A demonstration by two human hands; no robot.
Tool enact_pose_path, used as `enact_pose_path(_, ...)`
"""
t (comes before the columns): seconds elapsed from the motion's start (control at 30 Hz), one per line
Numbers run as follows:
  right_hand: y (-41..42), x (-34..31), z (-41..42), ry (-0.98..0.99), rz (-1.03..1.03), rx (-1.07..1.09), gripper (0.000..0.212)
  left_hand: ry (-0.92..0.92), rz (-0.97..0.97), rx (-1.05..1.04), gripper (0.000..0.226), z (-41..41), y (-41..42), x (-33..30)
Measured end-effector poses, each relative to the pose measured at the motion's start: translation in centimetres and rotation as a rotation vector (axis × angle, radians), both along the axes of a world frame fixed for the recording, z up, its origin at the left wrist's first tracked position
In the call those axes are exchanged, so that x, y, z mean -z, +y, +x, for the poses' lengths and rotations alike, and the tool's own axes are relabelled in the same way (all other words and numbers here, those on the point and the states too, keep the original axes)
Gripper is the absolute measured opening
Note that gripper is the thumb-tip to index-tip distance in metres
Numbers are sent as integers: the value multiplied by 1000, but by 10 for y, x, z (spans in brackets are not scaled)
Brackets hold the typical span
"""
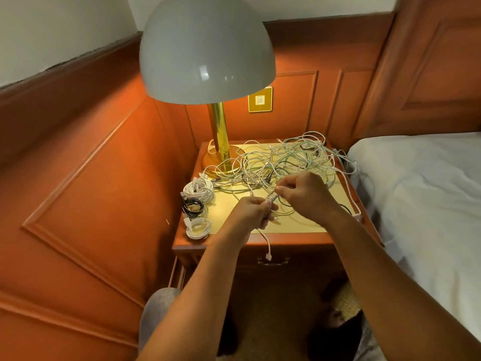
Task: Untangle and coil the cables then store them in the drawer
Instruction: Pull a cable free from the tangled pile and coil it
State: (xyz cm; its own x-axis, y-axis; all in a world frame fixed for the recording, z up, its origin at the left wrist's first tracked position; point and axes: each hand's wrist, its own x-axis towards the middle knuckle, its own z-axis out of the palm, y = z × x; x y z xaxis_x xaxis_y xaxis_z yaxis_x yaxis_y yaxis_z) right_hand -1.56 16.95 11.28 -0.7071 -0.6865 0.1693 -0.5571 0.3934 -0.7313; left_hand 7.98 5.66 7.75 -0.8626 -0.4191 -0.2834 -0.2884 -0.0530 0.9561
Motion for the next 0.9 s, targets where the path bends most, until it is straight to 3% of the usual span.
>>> enact_pose_path(0.07,3,7,14,0,-25,10,18,30,71,-61,26,-2,-1,4)
enact_pose_path(0.2,8,25,42,-184,-155,27,27,106,318,-192,24,-2,-1,6)
enact_pose_path(0.37,9,60,63,-377,-254,59,13,168,587,-280,25,-2,-5,1)
enact_pose_path(0.5,11,72,72,-550,-308,71,26,174,670,-285,28,-1,-10,-9)
enact_pose_path(0.67,13,83,71,-830,-384,-65,18,209,713,-306,29,2,-10,-20)
enact_pose_path(0.8,12,86,63,-868,-309,-110,23,258,737,-305,24,6,-11,-25)
enact_pose_path(0.9,8,85,56,-864,-193,-24,45,293,733,-306,24,8,-13,-30)
